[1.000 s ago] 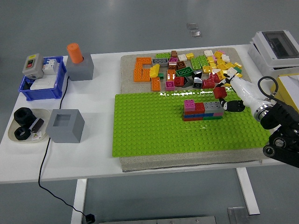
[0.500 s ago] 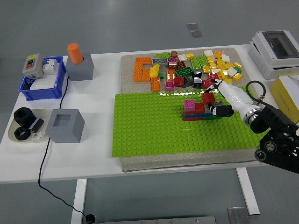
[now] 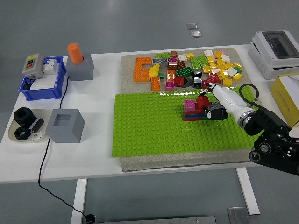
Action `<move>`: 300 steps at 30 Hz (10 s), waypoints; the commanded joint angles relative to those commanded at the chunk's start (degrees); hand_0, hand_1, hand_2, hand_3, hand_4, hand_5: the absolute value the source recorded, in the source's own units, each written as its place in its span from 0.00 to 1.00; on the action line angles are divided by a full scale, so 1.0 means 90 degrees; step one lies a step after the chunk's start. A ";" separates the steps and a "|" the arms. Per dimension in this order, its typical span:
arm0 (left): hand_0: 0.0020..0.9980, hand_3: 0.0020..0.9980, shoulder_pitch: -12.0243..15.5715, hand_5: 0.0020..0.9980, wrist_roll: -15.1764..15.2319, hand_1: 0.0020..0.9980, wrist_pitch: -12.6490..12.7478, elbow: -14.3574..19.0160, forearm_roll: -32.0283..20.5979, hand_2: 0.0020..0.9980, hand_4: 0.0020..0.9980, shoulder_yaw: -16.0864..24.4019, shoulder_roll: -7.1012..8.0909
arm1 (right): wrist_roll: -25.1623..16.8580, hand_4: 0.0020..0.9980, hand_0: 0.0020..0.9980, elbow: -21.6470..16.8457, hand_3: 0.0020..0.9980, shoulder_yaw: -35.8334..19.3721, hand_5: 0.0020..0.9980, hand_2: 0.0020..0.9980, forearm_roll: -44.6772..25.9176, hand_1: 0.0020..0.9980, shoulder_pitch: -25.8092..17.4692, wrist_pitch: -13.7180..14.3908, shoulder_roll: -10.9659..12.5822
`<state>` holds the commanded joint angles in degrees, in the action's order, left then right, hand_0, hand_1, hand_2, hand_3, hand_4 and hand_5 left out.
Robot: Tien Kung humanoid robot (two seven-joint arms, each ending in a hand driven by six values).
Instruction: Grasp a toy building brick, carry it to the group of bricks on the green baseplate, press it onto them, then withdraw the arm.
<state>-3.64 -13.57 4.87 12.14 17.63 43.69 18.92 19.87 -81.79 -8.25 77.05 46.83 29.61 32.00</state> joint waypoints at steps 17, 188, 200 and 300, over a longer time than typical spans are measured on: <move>0.82 0.80 -0.0006 0.58 0.0005 0.80 -0.0002 0.0003 -0.0014 0.77 0.87 -0.0015 0.0001 | -0.0084 0.50 0.94 0.0192 0.53 0.0164 0.04 0.99 -0.0213 1.00 0.0094 0.0015 -0.0182; 0.82 0.76 -0.0035 0.57 0.0134 0.80 0.0047 -0.0011 0.0049 0.75 0.85 -0.0009 -0.0012 | -0.0207 0.65 0.98 -0.0589 0.63 -0.0155 0.35 1.00 -0.0114 1.00 -0.0133 -0.0044 0.0313; 0.82 0.76 -0.0043 0.57 0.0151 0.80 0.0048 -0.0013 0.0047 0.75 0.86 -0.0015 -0.0011 | -0.0284 0.65 0.97 -0.0435 0.62 -0.0077 0.36 1.00 -0.0315 1.00 -0.0125 -0.0067 0.0244; 0.82 0.77 -0.0117 0.58 0.0097 0.79 0.0088 0.0021 -0.0196 0.75 0.85 -0.0215 0.0201 | -0.2437 0.72 0.84 -0.0633 0.79 -0.6238 0.33 0.87 -0.1084 0.84 -0.3908 0.0819 0.0067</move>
<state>-4.69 -12.70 5.66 12.33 15.86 41.75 20.73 -2.06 -87.48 -64.39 67.30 11.66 36.98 32.60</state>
